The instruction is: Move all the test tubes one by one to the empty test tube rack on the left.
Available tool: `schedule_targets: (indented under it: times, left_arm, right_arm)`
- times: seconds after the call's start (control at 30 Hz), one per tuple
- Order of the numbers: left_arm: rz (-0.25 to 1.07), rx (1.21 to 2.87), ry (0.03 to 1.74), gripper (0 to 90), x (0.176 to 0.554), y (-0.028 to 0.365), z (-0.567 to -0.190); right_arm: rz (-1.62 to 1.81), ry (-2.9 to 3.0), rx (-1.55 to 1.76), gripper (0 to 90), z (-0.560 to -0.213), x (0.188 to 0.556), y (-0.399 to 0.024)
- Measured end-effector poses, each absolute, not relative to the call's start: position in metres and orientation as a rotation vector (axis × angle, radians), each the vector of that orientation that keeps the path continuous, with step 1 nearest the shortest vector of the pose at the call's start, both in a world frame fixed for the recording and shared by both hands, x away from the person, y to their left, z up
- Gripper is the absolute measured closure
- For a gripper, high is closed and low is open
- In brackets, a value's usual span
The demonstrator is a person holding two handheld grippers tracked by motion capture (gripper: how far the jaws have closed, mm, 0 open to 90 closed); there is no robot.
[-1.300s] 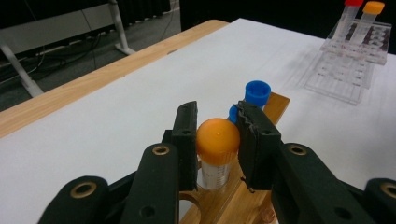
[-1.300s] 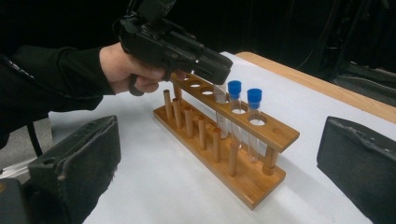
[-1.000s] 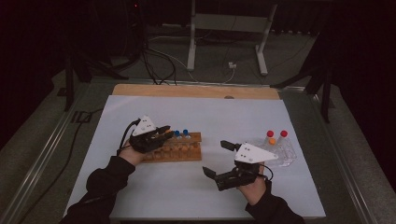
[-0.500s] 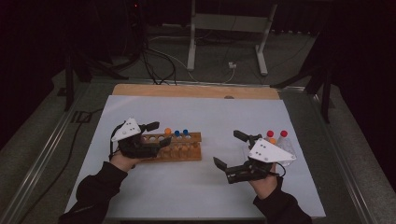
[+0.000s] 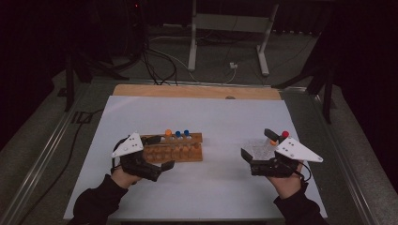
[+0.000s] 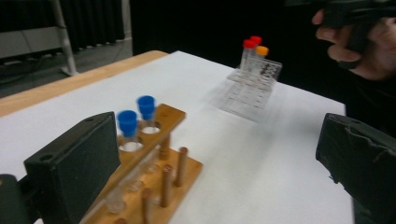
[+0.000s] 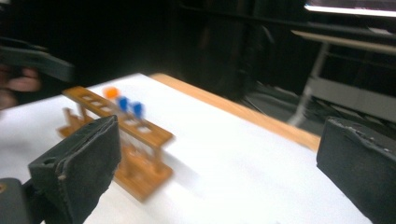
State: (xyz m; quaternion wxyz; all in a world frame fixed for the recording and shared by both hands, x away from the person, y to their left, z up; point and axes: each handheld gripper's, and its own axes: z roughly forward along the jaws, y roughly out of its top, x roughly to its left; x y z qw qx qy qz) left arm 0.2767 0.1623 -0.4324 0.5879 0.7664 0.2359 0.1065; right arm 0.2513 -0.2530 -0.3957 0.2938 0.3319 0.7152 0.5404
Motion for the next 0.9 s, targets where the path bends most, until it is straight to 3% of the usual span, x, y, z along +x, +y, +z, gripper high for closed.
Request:
schedule_targets:
  times: [0.2, 0.53, 0.63, 0.7, 0.9]
  left_arm:
    - [0.228, 1.801, 0.527, 0.5, 0.273, 0.160, -0.437]
    - [0.231, 1.823, 0.493, 0.5, 0.271, 0.157, -0.440]
    - [0.234, 1.820, 0.496, 0.5, 0.271, 0.157, -0.440]
    - [0.227, 1.820, 0.499, 0.5, 0.271, 0.158, -0.439]
    - [0.232, 1.828, 0.498, 0.5, 0.271, 0.157, -0.440]
  right_arm:
    - [1.330, 1.890, 1.014, 0.0, -0.418, 0.252, -0.278]
    - [1.193, 1.868, 1.173, 16.8, -0.446, 0.260, -0.311]
    - [1.140, 1.899, 1.207, 26.3, -0.454, 0.265, -0.315]
    - [1.116, 1.926, 1.223, 38.4, -0.459, 0.269, -0.317]
    - [1.113, 1.948, 1.267, 53.1, -0.467, 0.280, -0.320]
